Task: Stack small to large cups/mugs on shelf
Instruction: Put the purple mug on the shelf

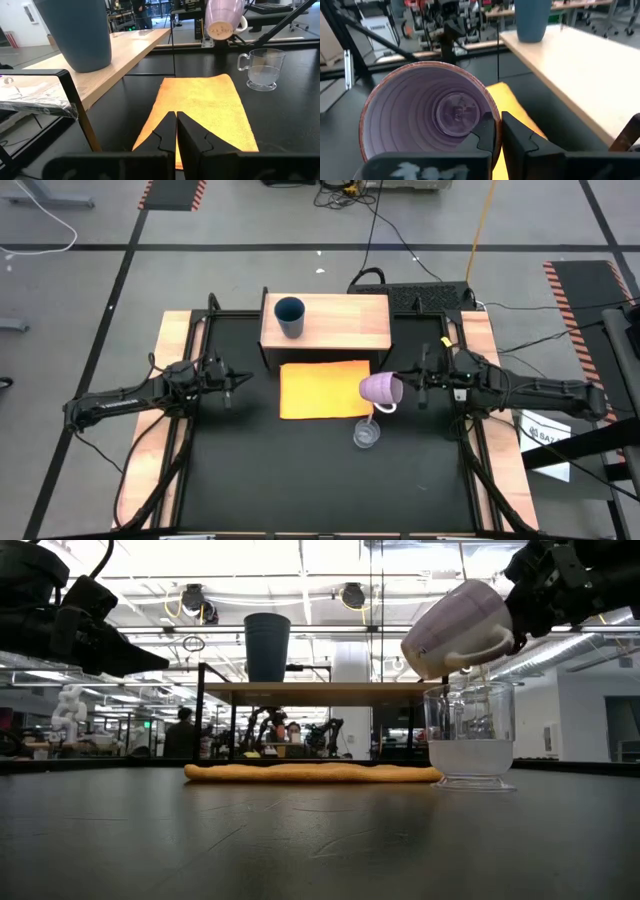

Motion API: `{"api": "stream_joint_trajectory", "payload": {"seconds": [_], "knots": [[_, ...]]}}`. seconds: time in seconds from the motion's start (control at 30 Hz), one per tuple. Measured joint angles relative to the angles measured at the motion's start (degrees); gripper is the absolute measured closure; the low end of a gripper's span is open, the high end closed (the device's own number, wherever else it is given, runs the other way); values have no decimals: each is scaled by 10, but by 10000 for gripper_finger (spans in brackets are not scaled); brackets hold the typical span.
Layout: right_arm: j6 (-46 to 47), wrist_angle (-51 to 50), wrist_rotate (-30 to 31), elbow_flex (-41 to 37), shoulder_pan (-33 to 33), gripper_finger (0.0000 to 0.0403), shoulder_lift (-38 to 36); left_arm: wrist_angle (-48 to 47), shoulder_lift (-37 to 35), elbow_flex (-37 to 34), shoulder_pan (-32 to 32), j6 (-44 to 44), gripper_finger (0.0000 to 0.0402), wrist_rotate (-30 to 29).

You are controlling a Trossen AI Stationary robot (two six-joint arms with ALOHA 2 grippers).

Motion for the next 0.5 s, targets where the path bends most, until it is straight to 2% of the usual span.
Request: {"api": "stream_joint_trajectory", "payload": {"seconds": [0.5], "knots": [[14, 56, -19, -52, -45, 395, -29, 0, 0, 0, 0, 3, 385, 0]]}}
